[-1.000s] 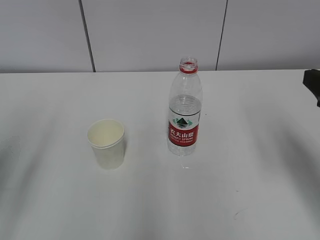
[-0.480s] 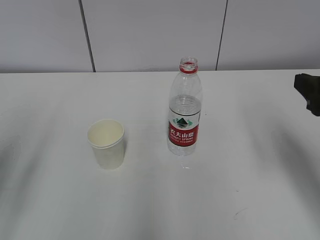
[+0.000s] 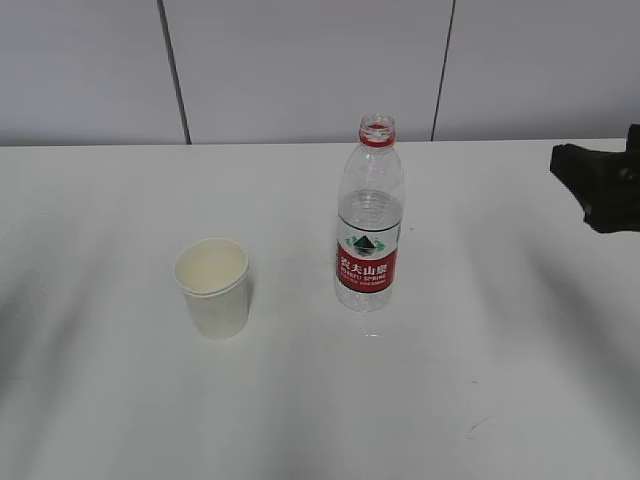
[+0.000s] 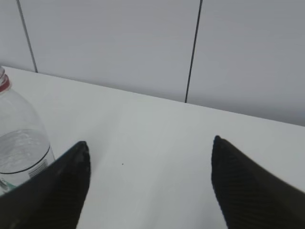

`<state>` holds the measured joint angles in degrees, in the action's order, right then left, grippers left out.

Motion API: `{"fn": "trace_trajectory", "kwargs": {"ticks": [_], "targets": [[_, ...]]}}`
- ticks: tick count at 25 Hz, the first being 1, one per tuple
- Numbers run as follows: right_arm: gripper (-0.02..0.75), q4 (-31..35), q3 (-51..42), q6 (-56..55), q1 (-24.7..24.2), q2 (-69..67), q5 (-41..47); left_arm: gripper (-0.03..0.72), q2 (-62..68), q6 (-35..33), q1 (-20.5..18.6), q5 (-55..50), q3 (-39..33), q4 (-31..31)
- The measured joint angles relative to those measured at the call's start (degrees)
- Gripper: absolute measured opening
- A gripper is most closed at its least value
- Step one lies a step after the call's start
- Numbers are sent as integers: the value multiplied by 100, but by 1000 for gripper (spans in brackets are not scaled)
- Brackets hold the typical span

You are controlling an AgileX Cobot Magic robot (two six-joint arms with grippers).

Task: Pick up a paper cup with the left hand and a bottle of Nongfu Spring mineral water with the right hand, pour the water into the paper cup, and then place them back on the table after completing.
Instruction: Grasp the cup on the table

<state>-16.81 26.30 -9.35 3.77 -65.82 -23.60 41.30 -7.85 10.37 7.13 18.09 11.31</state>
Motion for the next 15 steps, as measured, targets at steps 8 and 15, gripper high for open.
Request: {"fn": "trace_trajectory", "kwargs": {"ticks": [8, 15], "targets": [[587, -798, -11, -481, 0, -686, -581, 496, 1693, 0, 529, 2769, -569, -205], [587, -1089, -11, -519, 0, -1238, -1214, 497, 3479, 0, 1028, 4031, -573, -406]]}}
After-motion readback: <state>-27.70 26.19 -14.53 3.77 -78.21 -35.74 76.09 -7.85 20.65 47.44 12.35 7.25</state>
